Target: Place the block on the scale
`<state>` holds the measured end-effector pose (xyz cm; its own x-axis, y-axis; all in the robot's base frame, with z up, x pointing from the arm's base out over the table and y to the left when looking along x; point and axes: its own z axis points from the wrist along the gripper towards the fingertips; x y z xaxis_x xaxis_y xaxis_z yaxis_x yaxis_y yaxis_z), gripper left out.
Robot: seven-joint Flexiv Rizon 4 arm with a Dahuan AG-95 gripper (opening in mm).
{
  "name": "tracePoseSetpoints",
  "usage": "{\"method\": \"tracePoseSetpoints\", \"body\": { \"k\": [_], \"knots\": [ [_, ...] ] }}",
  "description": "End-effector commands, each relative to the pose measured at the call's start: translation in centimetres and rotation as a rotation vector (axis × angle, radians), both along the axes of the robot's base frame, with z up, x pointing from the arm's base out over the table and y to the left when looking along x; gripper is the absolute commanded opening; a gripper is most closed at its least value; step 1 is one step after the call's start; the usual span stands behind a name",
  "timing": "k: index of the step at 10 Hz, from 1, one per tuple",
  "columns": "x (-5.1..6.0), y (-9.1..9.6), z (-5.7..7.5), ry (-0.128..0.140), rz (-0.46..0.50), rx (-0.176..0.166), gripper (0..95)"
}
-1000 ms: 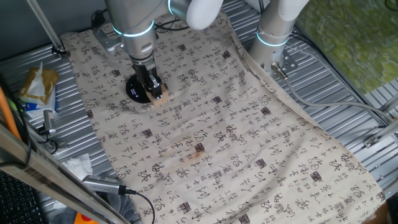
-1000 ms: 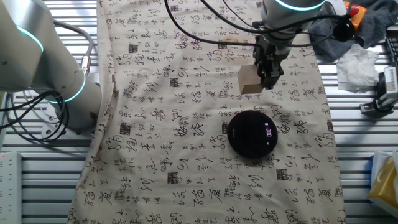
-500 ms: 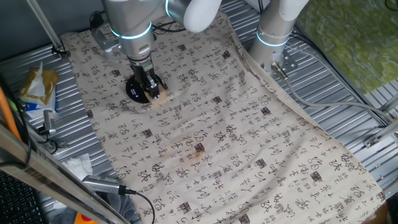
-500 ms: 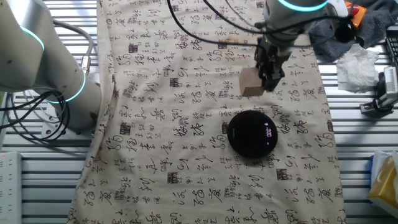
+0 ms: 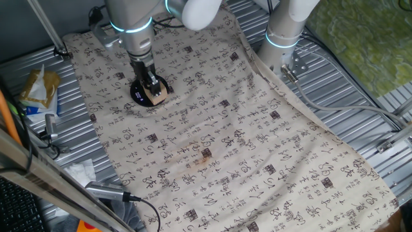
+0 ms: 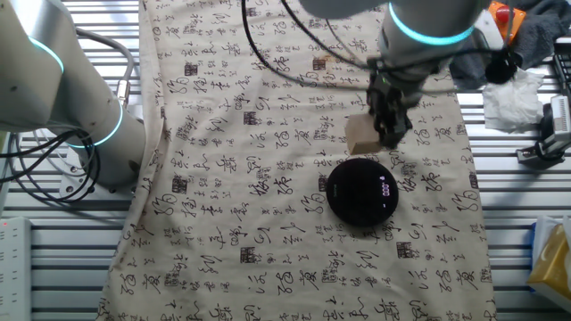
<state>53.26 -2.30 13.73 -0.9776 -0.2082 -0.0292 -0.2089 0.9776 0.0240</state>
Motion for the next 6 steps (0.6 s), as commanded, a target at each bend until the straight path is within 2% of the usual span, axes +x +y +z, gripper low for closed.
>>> {"method": "tracePoseSetpoints", "body": {
  "k": [1, 6],
  "knots": [
    [0.1, -1.9, -0.4, -0.012, 0.043, 0.016, 0.0],
    [0.7, -4.8, -0.5, -0.013, 0.096, 0.027, 0.0]
  ]
}}
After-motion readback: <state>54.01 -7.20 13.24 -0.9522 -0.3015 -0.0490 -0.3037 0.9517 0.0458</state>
